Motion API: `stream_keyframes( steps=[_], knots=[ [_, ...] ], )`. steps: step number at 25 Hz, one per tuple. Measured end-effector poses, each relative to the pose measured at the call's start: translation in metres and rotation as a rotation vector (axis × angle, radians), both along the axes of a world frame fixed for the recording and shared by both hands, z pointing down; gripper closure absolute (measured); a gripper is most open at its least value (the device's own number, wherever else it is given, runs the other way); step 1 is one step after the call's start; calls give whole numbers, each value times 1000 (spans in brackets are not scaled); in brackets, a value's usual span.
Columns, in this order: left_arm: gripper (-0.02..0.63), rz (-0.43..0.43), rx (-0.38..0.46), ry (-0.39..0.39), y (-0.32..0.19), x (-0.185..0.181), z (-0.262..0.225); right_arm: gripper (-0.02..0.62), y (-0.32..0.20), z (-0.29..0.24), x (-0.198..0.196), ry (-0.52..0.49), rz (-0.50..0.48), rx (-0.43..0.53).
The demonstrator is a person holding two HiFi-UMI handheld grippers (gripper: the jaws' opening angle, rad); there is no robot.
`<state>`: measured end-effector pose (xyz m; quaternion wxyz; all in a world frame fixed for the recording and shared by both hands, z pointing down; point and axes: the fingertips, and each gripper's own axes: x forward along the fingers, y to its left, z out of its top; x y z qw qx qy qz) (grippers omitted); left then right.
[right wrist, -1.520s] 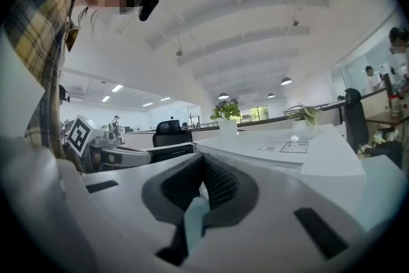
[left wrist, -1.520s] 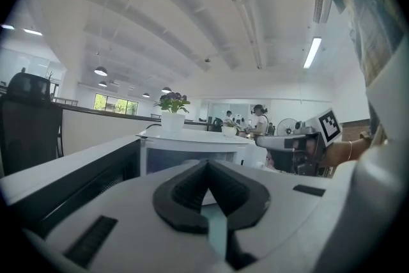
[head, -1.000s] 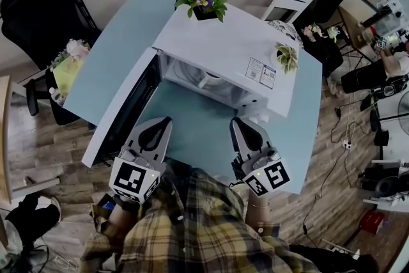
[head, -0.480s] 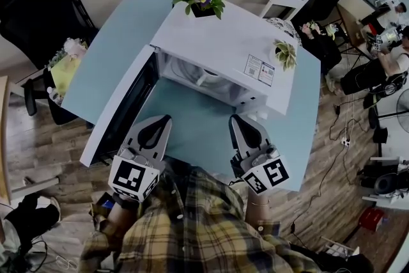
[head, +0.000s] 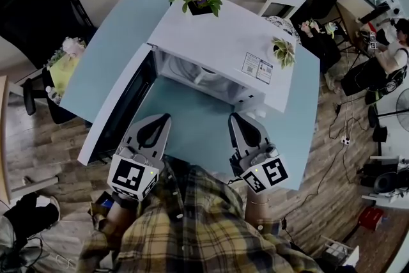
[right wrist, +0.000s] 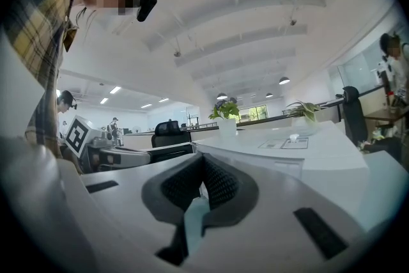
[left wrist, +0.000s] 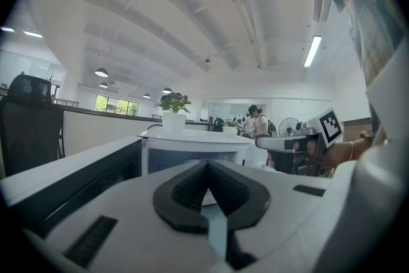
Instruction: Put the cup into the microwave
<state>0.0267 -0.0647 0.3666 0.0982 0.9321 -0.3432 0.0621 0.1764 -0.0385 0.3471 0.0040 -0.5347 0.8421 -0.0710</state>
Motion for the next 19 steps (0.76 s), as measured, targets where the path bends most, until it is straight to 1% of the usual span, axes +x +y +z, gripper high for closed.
stream_keyframes(
  steps=[19],
  knots=[
    [614, -17, 8, -19, -3, 0, 4, 594, -5, 5, 8, -1, 21, -2]
  ],
)
